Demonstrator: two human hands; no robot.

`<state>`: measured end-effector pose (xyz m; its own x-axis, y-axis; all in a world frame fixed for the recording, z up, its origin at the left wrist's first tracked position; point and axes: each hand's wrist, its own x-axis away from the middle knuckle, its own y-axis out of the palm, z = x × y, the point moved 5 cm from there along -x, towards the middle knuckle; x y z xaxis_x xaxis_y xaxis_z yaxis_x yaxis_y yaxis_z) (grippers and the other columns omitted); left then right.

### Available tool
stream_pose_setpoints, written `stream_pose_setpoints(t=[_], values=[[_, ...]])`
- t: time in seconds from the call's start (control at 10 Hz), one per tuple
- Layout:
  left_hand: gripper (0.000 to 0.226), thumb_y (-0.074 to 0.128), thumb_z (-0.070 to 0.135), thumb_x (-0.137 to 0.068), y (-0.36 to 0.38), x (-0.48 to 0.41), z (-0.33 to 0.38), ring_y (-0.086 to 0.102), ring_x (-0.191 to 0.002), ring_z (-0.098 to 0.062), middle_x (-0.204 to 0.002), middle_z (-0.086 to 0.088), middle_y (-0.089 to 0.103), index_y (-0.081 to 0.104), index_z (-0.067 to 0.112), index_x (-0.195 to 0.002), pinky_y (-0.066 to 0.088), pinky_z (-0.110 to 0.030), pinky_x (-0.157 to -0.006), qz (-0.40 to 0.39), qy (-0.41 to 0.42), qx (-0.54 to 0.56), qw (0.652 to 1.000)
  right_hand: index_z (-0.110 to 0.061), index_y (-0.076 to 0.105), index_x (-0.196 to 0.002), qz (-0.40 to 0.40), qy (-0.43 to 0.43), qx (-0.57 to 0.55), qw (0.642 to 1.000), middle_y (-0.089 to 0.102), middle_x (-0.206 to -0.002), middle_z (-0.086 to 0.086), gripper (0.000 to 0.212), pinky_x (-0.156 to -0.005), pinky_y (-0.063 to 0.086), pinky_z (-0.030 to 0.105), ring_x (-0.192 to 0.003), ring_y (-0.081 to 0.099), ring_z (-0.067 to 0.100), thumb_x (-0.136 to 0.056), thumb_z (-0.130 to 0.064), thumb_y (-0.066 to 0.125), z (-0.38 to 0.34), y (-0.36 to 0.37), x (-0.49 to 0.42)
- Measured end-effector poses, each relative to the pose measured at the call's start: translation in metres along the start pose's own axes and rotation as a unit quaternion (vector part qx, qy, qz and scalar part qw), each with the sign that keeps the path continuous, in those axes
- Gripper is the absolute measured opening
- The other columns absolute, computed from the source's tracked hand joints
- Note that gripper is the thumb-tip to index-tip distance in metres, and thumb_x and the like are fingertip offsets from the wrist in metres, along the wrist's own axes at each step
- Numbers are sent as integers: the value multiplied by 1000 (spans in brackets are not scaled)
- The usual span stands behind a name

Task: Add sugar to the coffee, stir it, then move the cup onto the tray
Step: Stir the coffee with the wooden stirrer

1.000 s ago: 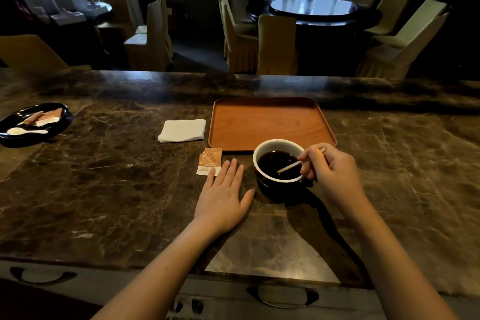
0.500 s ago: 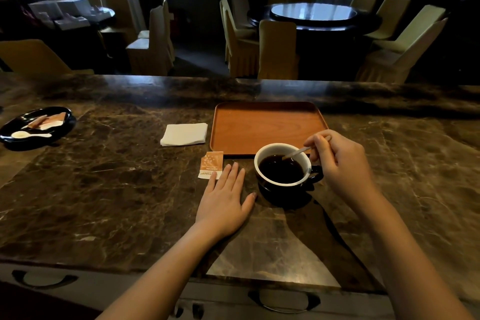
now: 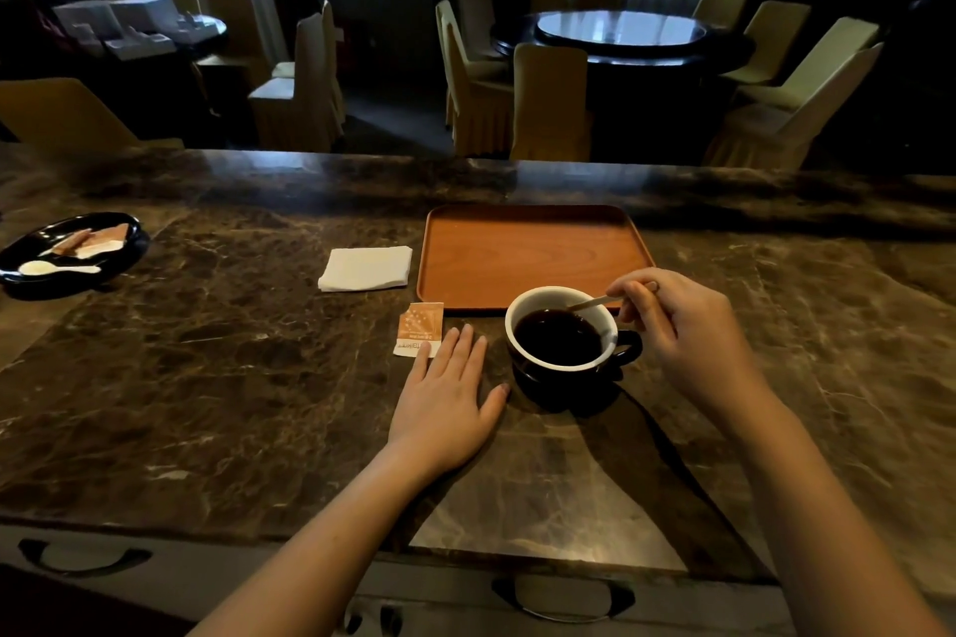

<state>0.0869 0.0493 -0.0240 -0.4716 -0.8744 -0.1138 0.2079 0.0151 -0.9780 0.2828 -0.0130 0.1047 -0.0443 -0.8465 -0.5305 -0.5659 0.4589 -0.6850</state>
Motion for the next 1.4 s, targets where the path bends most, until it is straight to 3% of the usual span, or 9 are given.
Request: stream_pose_setpoints(t=[0.1, 0.3, 0.5, 0.7, 0.9, 1.1, 1.3, 1.4], values=[[67, 10, 59, -87, 0, 0, 0, -8, -139, -10, -155, 1, 0, 4, 22, -143, -11, -33, -109, 0, 1, 0, 1000, -6, 66, -94, 0, -7, 1, 1000, 58, -81, -5, 17, -65, 42, 14, -72, 56, 10, -92, -6, 49, -2, -4, 4], [67, 10, 59, -87, 0, 0, 0, -8, -139, -10, -155, 1, 1, 4, 22, -143, -12, -33, -109, 2, 0, 0, 1000, -4, 65, -96, 4, -29, -1, 1000, 59, -84, -3, 16, -66, 45, 21, -74, 58, 14, -91, -4, 50, -10, -8, 10], [67, 11, 59, -87, 2, -1, -1, -7, -139, -10, -155, 1, 1, 5, 23, -143, -11, -33, -109, 0, 0, 2, 1000, -8, 66, -101, -27, -18, -16, 999, 62, -87, -3, 18, -67, 44, 15, -75, 58, 8, -91, -7, 51, -7, -4, 13], [67, 12, 59, -87, 3, -1, -2, -7, -140, -10, -155, 1, 1, 5, 23, -143, -11, -33, -109, -1, -3, 3, 1000, -9, 66, -101, -4, -22, -23, 999, 57, -81, -13, 19, -66, 42, 4, -73, 55, -4, -90, -3, 52, -9, -10, 20], [67, 13, 59, -88, 3, -2, -2, -8, -140, -11, -155, 1, 0, 5, 23, -143, -12, -34, -109, -16, -1, 5, 1000, -8, 64, -109, 7, 13, -12, 1000, 61, -86, -4, 23, -69, 39, 0, -76, 53, -5, -91, -3, 50, -3, -8, 28], [66, 22, 58, -88, 1, -5, -4, -7, -140, -12, -155, 0, 0, 7, 24, -143, -11, -33, -107, -41, 0, 42, 998, -14, 62, -109, 33, 62, -33, 997, 64, -82, -4, 23, -62, 45, 9, -75, 59, 1, -93, -9, 47, 6, -13, 39], [62, 33, 53, -89, -9, 1, -4, -5, -140, -12, -155, 0, 6, 16, 25, -142, -7, -31, -108, -2, 27, 65, 998, -20, 65, -104, 39, 90, -68, 993, 66, -86, -5, 21, -64, 47, 20, -79, 61, 2, -91, -10, 52, 3, -7, 43], [62, 31, 54, -89, -13, 7, -5, -6, -140, -12, -155, 0, 6, 19, 24, -141, -9, -31, -108, 5, 37, 45, 998, -20, 66, -99, 54, 93, -79, 991, 66, -87, -9, 20, -63, 44, 11, -82, 62, -1, -90, -10, 53, 1, -6, 48]])
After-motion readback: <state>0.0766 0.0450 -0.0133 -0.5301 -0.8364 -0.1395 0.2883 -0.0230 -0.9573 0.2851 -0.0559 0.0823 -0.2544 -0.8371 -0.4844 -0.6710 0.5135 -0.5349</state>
